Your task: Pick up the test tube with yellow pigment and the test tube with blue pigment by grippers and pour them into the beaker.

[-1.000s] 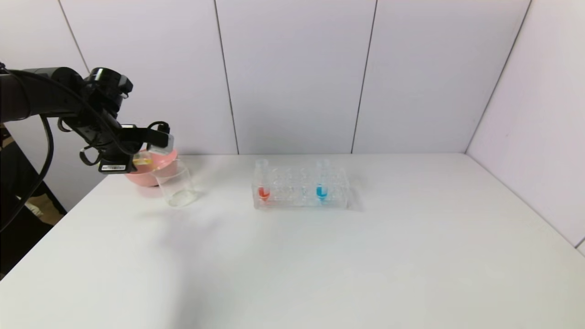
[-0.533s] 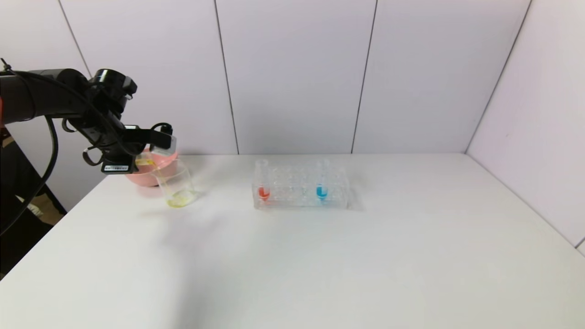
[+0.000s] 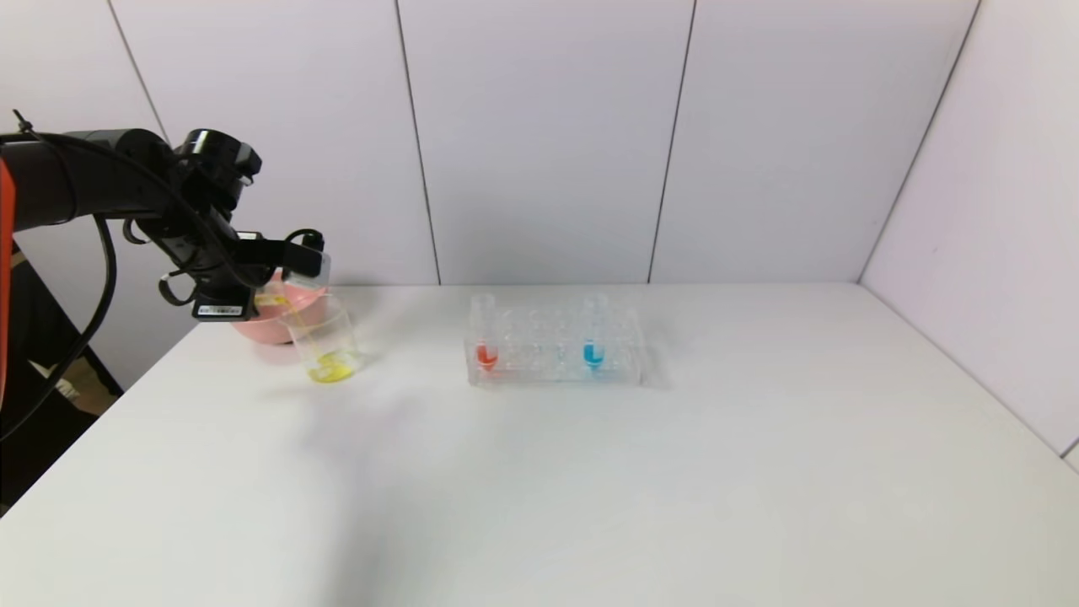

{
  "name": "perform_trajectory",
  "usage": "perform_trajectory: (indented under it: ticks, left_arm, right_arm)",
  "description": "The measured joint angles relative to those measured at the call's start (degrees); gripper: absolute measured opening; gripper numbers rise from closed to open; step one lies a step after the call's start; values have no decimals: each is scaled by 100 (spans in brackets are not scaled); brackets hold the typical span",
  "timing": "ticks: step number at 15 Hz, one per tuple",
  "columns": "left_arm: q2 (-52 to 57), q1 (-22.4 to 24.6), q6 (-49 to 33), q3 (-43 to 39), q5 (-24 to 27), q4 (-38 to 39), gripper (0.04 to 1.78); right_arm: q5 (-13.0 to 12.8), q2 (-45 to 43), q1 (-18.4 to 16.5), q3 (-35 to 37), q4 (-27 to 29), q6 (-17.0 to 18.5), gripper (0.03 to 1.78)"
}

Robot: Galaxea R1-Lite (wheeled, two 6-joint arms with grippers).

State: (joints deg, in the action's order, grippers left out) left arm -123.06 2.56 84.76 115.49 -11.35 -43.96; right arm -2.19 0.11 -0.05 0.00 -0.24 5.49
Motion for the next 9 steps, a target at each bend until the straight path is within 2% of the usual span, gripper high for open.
perform_trajectory:
  ticks: [9]
  left_arm:
    - [0,-41,2,0,-144,0,47]
  right_arm:
    - [0,0,-2,0,2,0,171]
